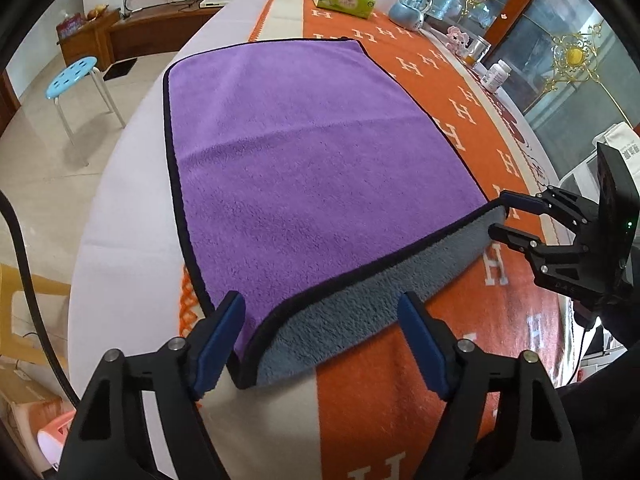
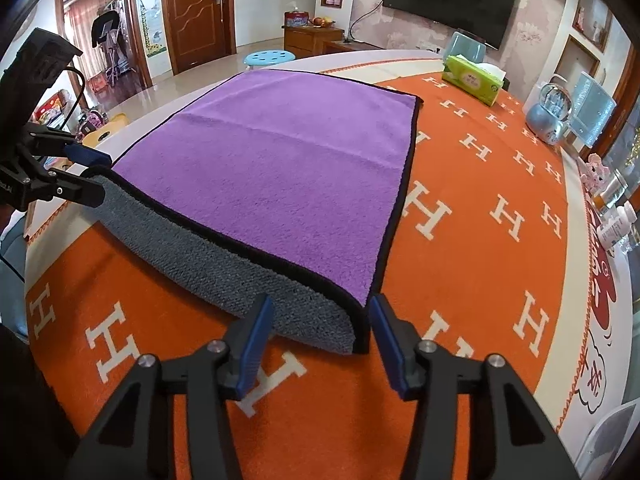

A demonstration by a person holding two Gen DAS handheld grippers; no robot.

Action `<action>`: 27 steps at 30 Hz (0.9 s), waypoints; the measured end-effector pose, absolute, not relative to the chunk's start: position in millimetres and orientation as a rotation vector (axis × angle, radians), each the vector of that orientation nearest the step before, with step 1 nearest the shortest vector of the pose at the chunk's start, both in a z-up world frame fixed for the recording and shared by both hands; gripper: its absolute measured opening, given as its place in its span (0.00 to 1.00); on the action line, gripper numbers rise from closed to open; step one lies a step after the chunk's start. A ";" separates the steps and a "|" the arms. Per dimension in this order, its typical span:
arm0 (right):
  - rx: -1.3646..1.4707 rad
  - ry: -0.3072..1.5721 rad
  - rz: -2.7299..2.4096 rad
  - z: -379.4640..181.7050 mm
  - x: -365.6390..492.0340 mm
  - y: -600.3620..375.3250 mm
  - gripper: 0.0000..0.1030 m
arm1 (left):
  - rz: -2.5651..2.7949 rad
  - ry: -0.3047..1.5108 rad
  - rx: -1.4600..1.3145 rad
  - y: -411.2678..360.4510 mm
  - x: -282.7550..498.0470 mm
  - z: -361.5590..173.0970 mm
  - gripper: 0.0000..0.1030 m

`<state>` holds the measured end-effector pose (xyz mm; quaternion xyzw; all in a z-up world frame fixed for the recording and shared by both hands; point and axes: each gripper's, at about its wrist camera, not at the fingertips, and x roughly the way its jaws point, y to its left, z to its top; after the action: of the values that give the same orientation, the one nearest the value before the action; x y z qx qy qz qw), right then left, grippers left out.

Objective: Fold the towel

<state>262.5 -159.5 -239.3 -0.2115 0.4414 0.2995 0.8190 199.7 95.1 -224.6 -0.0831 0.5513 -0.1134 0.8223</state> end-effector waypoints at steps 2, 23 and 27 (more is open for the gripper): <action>-0.454 0.941 0.637 -240.1 262.8 -159.8 0.44 | -0.235 1.189 -0.187 95.5 198.2 -226.1 0.63; -0.432 0.965 0.650 -234.1 267.2 -171.6 0.05 | -0.134 1.214 -0.197 97.4 190.8 -219.3 0.08; -0.429 0.970 0.660 -234.0 267.6 -171.4 0.04 | -0.114 1.185 -0.186 96.1 189.5 -214.6 0.06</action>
<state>267.6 -171.4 -234.0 -0.2011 0.4540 0.3090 0.8112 189.5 96.1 -214.6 -0.0874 0.5572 -0.0538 0.8240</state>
